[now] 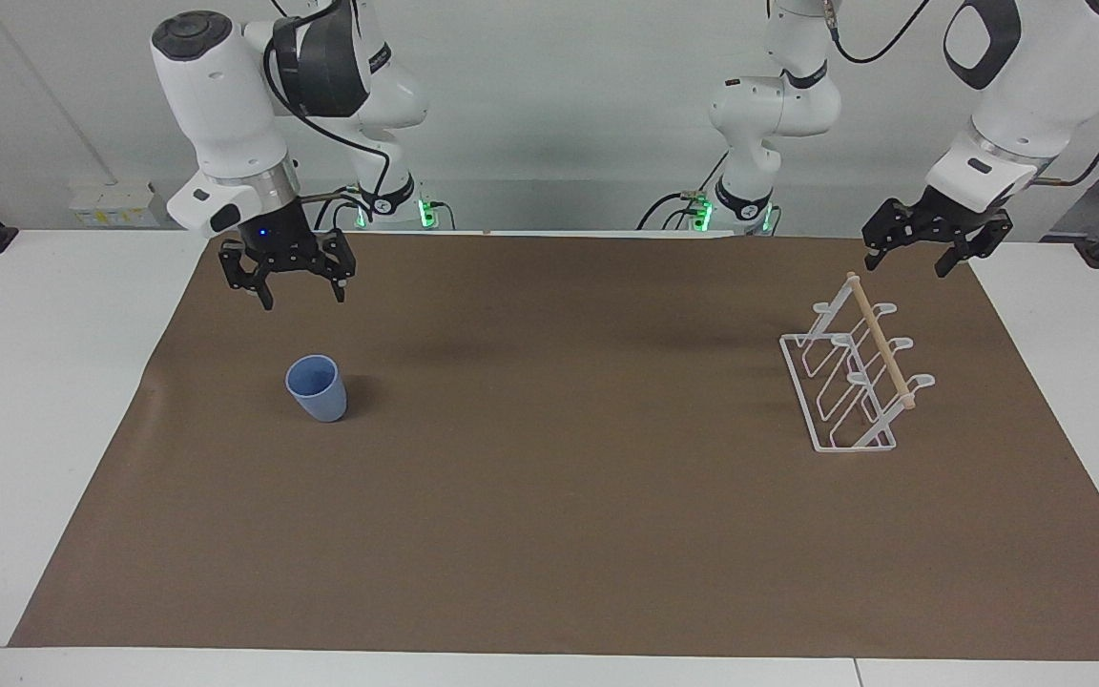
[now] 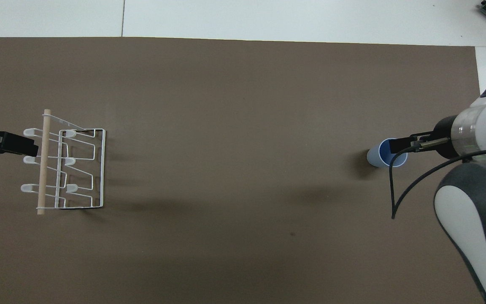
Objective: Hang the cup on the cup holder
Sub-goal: 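Reach the right gripper to the light blue cup, then grasp the blue cup with the right gripper and lift it, then carry the cup toward the left gripper while the left gripper approaches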
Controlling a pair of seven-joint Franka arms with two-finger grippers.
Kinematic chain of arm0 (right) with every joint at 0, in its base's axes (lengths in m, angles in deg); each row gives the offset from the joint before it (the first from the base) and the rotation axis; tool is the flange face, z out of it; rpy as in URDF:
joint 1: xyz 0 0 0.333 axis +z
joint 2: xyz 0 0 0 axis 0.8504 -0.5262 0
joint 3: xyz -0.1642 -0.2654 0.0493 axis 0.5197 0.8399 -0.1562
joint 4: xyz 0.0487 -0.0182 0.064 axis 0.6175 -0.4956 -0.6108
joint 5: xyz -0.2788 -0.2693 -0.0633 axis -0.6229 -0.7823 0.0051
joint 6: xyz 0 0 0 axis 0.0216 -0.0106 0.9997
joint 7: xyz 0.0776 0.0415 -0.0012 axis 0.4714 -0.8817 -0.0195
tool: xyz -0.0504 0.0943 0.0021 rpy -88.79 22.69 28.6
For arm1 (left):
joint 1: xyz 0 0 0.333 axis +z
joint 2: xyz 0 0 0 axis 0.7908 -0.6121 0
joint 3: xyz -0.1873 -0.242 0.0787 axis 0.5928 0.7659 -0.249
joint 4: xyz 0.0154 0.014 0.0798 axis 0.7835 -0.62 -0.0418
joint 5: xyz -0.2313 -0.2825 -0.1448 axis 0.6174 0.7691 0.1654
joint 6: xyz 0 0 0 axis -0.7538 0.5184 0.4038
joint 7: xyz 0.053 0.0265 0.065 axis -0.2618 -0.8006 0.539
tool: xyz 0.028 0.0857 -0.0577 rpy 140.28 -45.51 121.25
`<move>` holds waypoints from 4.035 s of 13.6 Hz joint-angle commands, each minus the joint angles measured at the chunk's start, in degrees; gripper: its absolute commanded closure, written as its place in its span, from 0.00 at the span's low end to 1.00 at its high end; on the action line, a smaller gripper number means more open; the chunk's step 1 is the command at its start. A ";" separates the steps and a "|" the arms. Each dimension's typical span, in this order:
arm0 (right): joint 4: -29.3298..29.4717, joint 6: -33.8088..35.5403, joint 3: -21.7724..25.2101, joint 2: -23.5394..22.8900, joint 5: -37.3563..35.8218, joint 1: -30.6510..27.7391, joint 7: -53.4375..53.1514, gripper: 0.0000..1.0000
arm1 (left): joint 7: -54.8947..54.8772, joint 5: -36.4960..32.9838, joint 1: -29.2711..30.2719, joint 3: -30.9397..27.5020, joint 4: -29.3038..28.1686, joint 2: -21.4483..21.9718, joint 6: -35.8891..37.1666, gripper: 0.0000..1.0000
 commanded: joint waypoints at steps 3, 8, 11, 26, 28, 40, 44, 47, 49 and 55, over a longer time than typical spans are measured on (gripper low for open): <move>-2.08 -7.81 -0.19 -6.27 0.93 -0.56 0.16 0.00 | 0.17 0.45 -0.39 0.18 -0.20 0.69 -0.17 0.00; -4.00 -11.34 -0.19 -10.06 0.93 -0.56 0.07 0.00 | 0.35 0.45 -0.39 1.93 0.06 0.51 -1.23 0.00; -7.70 -12.84 -0.19 -9.71 0.93 -0.65 0.16 0.00 | 0.17 0.54 -0.83 2.73 -0.03 0.60 -1.14 0.00; -11.84 -16.35 -0.19 -9.27 1.02 -1.53 0.16 0.84 | 0.00 0.54 -0.83 3.43 -0.11 1.04 -0.96 0.00; -11.84 -16.09 -0.10 -9.27 0.93 -1.53 0.16 1.00 | 0.26 0.54 -0.75 3.34 -0.11 1.04 -0.79 0.00; 5.02 3.83 -0.27 -8.31 0.32 -0.56 0.24 1.00 | 0.00 0.45 -0.04 3.34 -0.11 1.04 -0.96 0.00; 9.95 14.04 -0.10 -4.10 0.23 -0.83 0.24 1.00 | 0.00 0.54 -0.83 3.43 -0.11 1.04 -1.05 0.00; 13.99 20.72 -0.19 -1.63 0.23 -1.18 0.68 1.00 | 0.09 0.45 -0.75 3.52 -0.12 1.04 -1.49 0.00; 15.67 22.49 0.25 -1.54 1.27 -1.35 1.12 1.00 | 0.09 0.54 -0.48 3.52 -0.29 0.95 -4.55 0.00; 15.15 22.85 0.69 -1.19 21.36 -2.49 9.02 1.00 | -0.09 0.54 -0.74 3.60 -0.29 0.95 -3.86 0.00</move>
